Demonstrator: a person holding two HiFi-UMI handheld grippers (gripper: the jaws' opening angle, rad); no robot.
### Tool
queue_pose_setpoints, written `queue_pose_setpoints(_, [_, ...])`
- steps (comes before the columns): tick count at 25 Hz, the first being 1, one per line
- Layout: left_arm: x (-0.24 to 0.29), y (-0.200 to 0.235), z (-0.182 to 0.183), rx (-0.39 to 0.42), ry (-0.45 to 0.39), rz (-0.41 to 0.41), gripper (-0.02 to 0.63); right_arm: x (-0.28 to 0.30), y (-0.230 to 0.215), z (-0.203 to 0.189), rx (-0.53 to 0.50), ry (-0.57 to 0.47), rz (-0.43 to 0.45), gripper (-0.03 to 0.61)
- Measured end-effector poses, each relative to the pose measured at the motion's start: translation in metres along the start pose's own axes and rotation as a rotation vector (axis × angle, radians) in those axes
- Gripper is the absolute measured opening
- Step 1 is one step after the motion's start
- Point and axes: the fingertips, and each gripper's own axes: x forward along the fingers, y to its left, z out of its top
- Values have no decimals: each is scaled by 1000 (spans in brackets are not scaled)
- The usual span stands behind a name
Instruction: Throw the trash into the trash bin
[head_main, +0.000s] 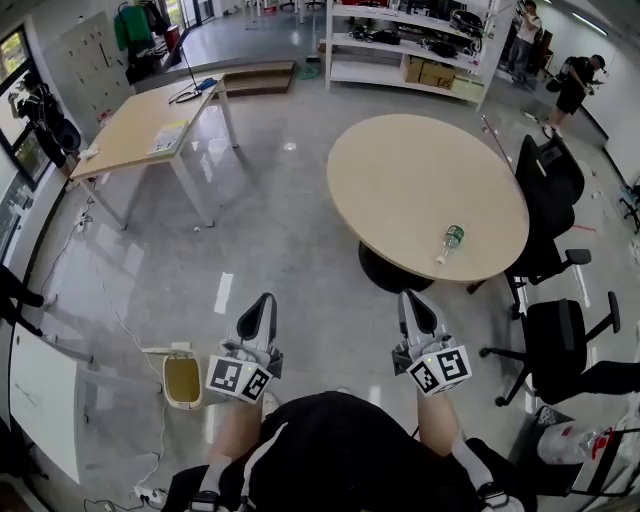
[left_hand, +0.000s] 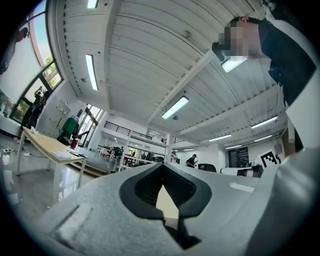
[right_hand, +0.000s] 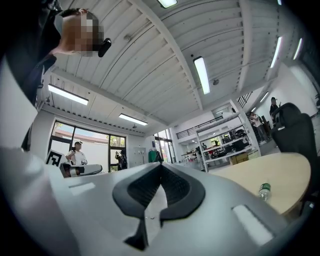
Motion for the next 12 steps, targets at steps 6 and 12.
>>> queue_pose_setpoints(6, [33, -44, -19, -34, 49, -126, 2, -51, -33, 22, -27, -42, -138, 3])
queue_pose_setpoints(12, [62, -87, -20, -19, 97, -361, 2, -102, -45, 34, 4, -124, -355, 3])
